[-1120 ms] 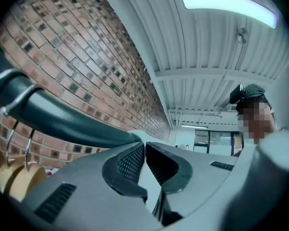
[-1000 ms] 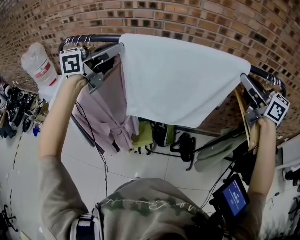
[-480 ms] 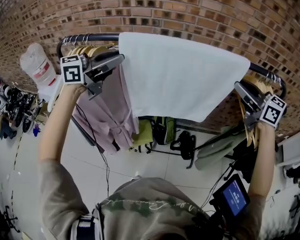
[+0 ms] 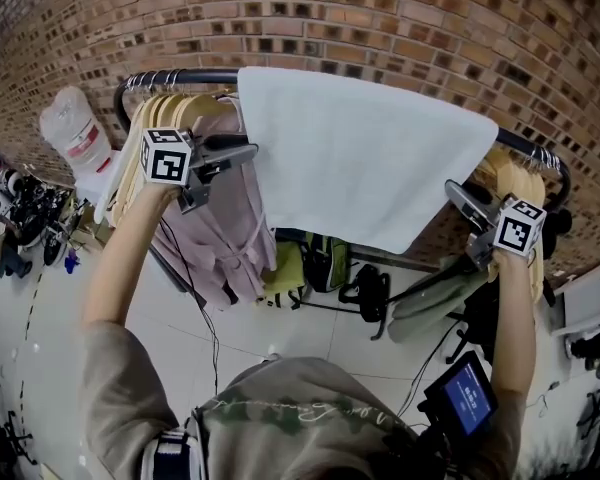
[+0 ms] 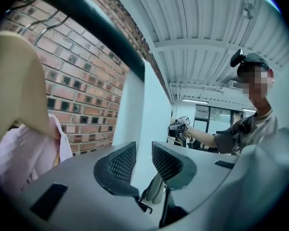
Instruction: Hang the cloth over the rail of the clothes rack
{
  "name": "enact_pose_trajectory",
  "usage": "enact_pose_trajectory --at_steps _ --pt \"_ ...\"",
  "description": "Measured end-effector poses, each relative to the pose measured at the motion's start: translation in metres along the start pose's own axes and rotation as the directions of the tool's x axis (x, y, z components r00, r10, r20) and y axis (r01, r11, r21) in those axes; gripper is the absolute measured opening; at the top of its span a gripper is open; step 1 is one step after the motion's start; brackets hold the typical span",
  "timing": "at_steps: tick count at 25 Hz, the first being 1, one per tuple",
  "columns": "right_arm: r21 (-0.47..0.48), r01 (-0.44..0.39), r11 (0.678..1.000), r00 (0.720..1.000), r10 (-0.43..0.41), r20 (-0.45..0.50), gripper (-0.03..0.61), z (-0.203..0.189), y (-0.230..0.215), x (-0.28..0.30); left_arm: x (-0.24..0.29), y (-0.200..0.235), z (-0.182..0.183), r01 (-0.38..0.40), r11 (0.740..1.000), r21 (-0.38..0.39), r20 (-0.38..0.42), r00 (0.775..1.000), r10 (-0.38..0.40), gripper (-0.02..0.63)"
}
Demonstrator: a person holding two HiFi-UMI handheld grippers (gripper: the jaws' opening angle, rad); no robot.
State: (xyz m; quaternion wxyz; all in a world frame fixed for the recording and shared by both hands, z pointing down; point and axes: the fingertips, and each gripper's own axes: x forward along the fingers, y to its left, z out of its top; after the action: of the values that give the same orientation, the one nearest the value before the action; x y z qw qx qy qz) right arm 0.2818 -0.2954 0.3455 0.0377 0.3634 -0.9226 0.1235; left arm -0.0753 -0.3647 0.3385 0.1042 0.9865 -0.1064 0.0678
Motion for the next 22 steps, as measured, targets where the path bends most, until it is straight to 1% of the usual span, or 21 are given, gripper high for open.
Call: enact_pose_trajectory --at_steps 2,5,8,9,10,11,12,13,17,22 --pt "0.0 -0.002 1.0 1.0 0.002 -0.004 0.078 -0.001 -0.001 0.0 0.001 0.003 -0.004 0.008 1.0 -0.005 0.0 1.0 -0.008 0.089" --pt "0.012 -0.014 1.0 1.0 0.013 0.029 0.077 0.003 0.0 0.0 0.008 0.0 -0.006 0.037 0.999 0.016 -0.016 0.999 -0.037 0.089" --pt "0.024 -0.051 0.998 0.997 0.049 0.061 0.075 0.007 0.008 0.003 0.011 0.005 -0.006 0.037 0.999 0.007 0.01 0.999 -0.037 0.087" --pt "0.022 -0.057 0.998 0.996 0.056 0.068 0.062 0.009 0.01 0.003 0.011 0.007 -0.006 0.036 0.999 -0.006 0.02 0.999 -0.036 0.087" --pt "0.017 -0.059 0.998 0.996 0.058 0.071 0.02 0.009 0.011 0.003 0.011 0.008 -0.006 0.036 0.999 -0.02 0.027 0.999 -0.036 0.086" --pt "0.008 -0.056 0.998 0.996 0.055 0.07 0.02 0.009 0.012 0.003 0.011 0.008 -0.006 0.037 0.999 -0.034 0.033 0.999 -0.036 0.071" --pt "-0.002 -0.05 0.999 0.997 0.05 0.065 0.02 0.009 0.012 0.002 0.01 0.007 -0.005 0.042 0.998 -0.043 0.039 0.998 -0.04 0.018" --pt "-0.013 -0.044 0.999 0.997 0.045 0.06 0.02 0.009 0.012 0.002 0.009 0.005 -0.004 0.05 0.998 -0.047 0.043 0.998 -0.048 0.017" --pt "-0.041 -0.042 0.998 0.997 0.045 0.063 0.02 0.016 0.016 -0.005 0.004 -0.011 0.008 0.08 0.997 -0.003 0.042 0.996 -0.08 0.017" --pt "-0.058 -0.043 0.997 0.993 0.049 0.104 0.02 0.038 0.021 -0.011 -0.002 -0.025 0.033 0.109 0.994 0.031 0.094 0.989 -0.111 0.017"
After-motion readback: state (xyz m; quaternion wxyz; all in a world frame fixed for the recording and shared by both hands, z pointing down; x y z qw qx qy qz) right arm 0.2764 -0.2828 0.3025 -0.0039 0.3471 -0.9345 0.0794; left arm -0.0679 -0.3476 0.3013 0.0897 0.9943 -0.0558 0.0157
